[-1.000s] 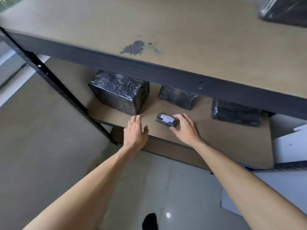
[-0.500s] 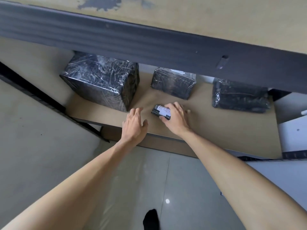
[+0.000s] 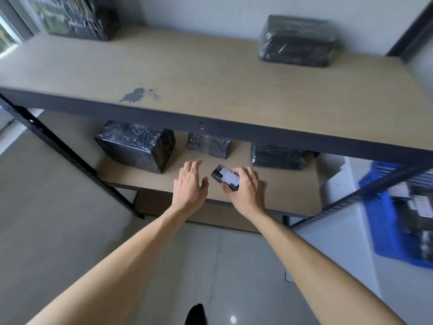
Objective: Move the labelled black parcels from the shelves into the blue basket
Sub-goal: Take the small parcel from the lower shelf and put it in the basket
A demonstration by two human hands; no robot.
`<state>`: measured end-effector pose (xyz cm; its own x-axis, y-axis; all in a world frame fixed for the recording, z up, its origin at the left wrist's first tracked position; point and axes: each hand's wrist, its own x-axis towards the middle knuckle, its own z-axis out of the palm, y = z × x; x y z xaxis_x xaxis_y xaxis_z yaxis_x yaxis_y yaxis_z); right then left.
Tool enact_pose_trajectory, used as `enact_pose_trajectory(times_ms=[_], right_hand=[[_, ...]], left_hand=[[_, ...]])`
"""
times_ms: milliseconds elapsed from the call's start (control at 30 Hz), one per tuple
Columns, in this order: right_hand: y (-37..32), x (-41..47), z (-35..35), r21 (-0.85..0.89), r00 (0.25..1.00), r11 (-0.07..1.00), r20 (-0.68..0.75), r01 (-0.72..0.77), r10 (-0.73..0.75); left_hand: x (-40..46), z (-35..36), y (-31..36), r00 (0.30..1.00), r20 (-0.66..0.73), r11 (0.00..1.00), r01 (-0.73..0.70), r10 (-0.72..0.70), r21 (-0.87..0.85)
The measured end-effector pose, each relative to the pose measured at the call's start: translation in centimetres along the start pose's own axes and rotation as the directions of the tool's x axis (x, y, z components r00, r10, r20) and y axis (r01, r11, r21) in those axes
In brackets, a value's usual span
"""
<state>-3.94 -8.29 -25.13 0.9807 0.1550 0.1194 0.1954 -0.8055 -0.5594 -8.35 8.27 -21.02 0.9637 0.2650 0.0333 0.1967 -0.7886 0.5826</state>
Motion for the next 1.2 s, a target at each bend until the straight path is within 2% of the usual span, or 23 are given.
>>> enact_pose_trajectory(times_ms=[300, 633, 967, 1100, 1200], right_hand=[[0.8, -10.7, -17.7, 0.04, 0.989, 0.997, -0.133, -0.062, 0.067], [8.9, -18.0, -31.8, 0.03, 0.968, 0.991, -0.212, -0.13, 0.133], [21.1, -16.3, -38.2, -0.113, 0.938, 0.959, -0.266, -0.258, 0.221], [25.7, -12.5, -38.3, -0.214, 0.961, 0.948, -0.198, -0.237, 0.195], [28.2, -9.5, -37.2, -0.258, 0.989, 0.955, -0.067, -0.148, 0.135]], left_hand=[[-11.6, -3.7, 15.4, 0.992, -0.095, 0.995, -0.092, 0.088, -0.046], [-19.4, -1.3, 28.9, 0.98, -0.073, 0.976, -0.193, 0.186, -0.102], [-17.7, 6.4, 37.1, 0.962, 0.03, 0.952, -0.262, 0.27, -0.156], [-14.9, 10.9, 38.4, 0.963, 0.096, 0.956, -0.234, 0.253, -0.176], [-13.2, 14.1, 38.6, 0.964, 0.135, 0.96, -0.201, 0.229, -0.193]])
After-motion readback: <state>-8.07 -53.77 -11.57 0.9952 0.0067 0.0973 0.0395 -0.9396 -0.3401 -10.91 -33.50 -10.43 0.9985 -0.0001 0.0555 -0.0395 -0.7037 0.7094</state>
